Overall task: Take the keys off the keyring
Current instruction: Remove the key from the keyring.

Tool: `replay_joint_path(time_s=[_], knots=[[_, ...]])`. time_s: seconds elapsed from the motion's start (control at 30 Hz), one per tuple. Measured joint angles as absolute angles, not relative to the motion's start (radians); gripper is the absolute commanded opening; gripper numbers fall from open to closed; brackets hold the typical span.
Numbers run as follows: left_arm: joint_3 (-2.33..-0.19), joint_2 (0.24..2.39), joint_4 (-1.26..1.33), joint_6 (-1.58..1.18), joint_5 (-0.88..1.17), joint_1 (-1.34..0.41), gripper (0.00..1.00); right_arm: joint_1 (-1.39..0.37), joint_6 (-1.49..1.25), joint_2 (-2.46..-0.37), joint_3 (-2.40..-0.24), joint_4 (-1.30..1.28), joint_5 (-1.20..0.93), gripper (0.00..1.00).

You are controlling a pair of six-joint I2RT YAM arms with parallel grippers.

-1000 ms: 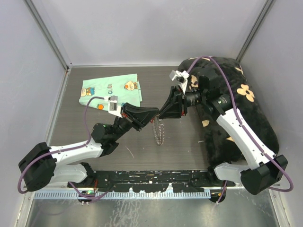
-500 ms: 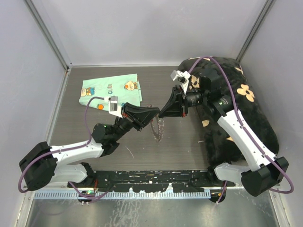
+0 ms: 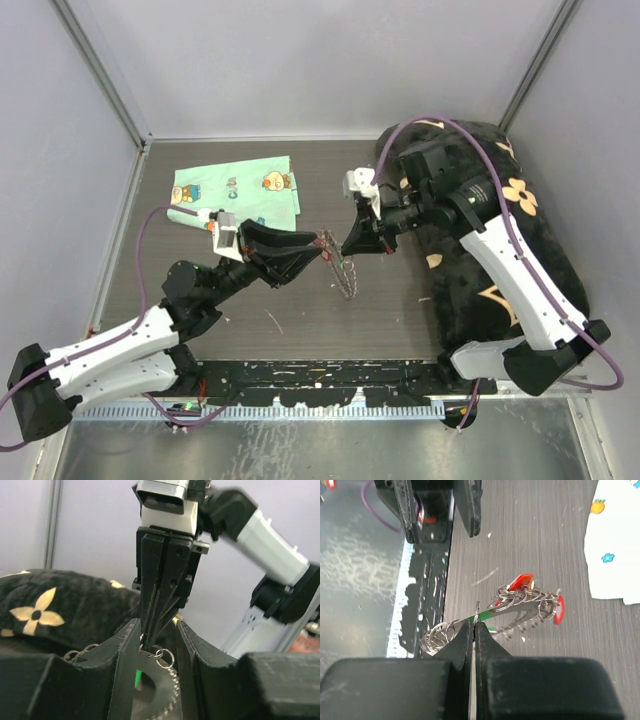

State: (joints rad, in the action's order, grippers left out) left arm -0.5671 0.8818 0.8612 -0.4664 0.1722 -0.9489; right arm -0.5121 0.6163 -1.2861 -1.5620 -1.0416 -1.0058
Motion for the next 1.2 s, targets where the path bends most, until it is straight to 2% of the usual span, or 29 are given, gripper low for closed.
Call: replay_joint_path(time_s=[0.13, 0.37, 0.7, 0.97, 1.2], knots=[[-0.609, 0.852, 0.681, -0.361, 0.247, -0.949, 0.36, -0.577, 0.754, -1.343, -1.637, -1.213, -0.883, 0.01], [-0.610, 0.876, 0.610, -0.260, 0.371, -0.949, 0.37, -0.642, 0.863, -1.414, -1.696, -1.389, -0.731, 0.01], [-0.540, 1.044, 0.800, -0.273, 0.376, -0.976, 0.37, -0.679, 0.888, -1.471, -1.718, -1.456, -0.627, 0.01], [-0.503, 1.130, 0.976, -0.273, 0.317, -0.994, 0.27, -0.679, 0.889, -1.480, -1.719, -1.462, -0.622, 0.01], [-0.490, 1.205, 1.112, -0.279, 0.282, -0.996, 0.24, -0.679, 0.889, -1.480, -1.720, -1.465, -0.627, 0.01]])
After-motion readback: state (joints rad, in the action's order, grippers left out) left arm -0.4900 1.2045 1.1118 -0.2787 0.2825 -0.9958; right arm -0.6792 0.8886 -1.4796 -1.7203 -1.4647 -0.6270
